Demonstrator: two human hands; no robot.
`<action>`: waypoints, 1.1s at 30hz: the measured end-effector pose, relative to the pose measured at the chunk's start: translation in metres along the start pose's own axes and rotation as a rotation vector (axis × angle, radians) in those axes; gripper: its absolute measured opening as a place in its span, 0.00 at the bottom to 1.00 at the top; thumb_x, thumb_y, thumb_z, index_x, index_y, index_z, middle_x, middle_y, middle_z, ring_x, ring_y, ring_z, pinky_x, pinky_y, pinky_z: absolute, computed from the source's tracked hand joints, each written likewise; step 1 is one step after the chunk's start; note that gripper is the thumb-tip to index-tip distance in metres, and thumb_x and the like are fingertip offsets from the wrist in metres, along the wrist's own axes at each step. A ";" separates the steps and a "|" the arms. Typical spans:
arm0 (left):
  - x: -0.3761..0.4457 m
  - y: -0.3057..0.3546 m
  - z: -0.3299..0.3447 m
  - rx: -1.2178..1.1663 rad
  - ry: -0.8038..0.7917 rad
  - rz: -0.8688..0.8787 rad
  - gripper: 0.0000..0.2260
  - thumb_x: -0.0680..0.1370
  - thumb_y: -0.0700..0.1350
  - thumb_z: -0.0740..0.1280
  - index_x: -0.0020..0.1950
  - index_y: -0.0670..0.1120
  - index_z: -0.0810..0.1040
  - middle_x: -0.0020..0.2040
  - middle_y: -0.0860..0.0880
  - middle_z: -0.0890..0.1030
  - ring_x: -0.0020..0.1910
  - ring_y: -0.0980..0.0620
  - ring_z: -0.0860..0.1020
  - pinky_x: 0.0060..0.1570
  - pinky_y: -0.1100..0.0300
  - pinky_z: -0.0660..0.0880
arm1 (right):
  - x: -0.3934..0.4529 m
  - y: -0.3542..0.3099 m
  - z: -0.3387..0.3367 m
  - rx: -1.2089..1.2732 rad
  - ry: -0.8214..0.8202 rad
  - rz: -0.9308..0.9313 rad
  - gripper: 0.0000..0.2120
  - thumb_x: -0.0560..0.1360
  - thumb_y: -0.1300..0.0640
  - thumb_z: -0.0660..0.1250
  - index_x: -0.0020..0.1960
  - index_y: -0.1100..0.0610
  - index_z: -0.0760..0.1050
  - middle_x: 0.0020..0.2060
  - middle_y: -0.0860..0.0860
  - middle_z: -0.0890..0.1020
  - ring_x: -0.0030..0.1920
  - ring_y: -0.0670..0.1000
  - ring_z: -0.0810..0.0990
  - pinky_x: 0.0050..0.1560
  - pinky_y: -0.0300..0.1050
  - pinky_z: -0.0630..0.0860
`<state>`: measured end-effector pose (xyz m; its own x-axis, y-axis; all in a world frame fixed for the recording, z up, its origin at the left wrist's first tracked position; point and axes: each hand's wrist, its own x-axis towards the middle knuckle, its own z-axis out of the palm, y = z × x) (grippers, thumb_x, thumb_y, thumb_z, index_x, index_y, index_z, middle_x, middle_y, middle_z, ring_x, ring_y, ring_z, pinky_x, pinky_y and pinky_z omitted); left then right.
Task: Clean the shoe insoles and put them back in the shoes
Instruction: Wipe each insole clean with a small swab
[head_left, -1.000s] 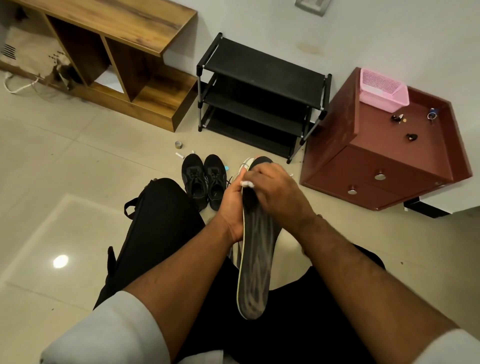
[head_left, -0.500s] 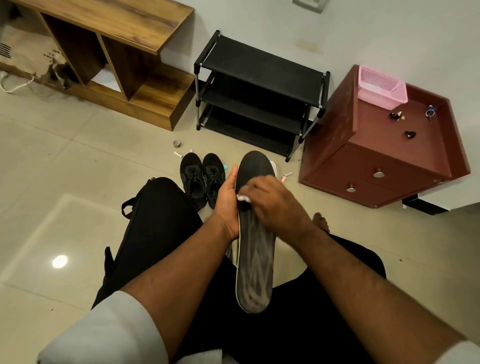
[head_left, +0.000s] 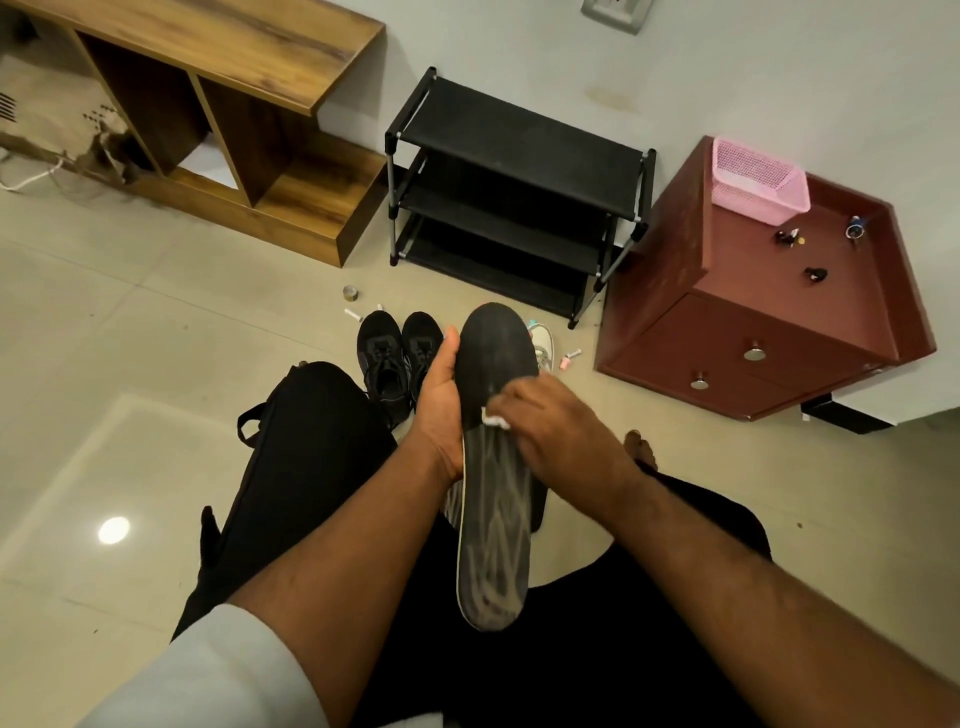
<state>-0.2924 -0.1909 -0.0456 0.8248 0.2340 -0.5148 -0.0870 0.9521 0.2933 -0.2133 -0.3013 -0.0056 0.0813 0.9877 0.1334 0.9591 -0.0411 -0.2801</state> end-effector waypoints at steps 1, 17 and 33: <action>0.001 0.000 0.000 -0.003 -0.006 -0.008 0.38 0.72 0.69 0.62 0.65 0.37 0.77 0.59 0.37 0.78 0.55 0.42 0.78 0.63 0.48 0.72 | -0.006 -0.001 0.001 0.002 -0.003 -0.013 0.16 0.75 0.57 0.56 0.54 0.61 0.79 0.47 0.56 0.80 0.46 0.53 0.77 0.49 0.47 0.75; -0.006 -0.003 0.006 -0.075 -0.042 0.066 0.27 0.77 0.63 0.60 0.52 0.43 0.86 0.53 0.39 0.83 0.51 0.42 0.81 0.58 0.46 0.74 | 0.038 0.033 -0.023 -0.174 -0.012 -0.001 0.11 0.74 0.58 0.61 0.53 0.60 0.78 0.45 0.56 0.79 0.46 0.53 0.76 0.47 0.48 0.75; -0.005 0.003 0.007 -0.088 0.014 0.082 0.32 0.79 0.65 0.54 0.39 0.43 0.88 0.44 0.41 0.86 0.40 0.45 0.85 0.51 0.48 0.76 | 0.038 0.031 -0.014 -0.010 0.101 0.151 0.19 0.77 0.51 0.52 0.51 0.59 0.79 0.44 0.55 0.79 0.45 0.51 0.75 0.46 0.43 0.71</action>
<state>-0.2927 -0.1905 -0.0366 0.8049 0.3142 -0.5035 -0.2033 0.9430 0.2635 -0.1769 -0.2672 0.0044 0.2512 0.9500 0.1853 0.9363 -0.1900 -0.2952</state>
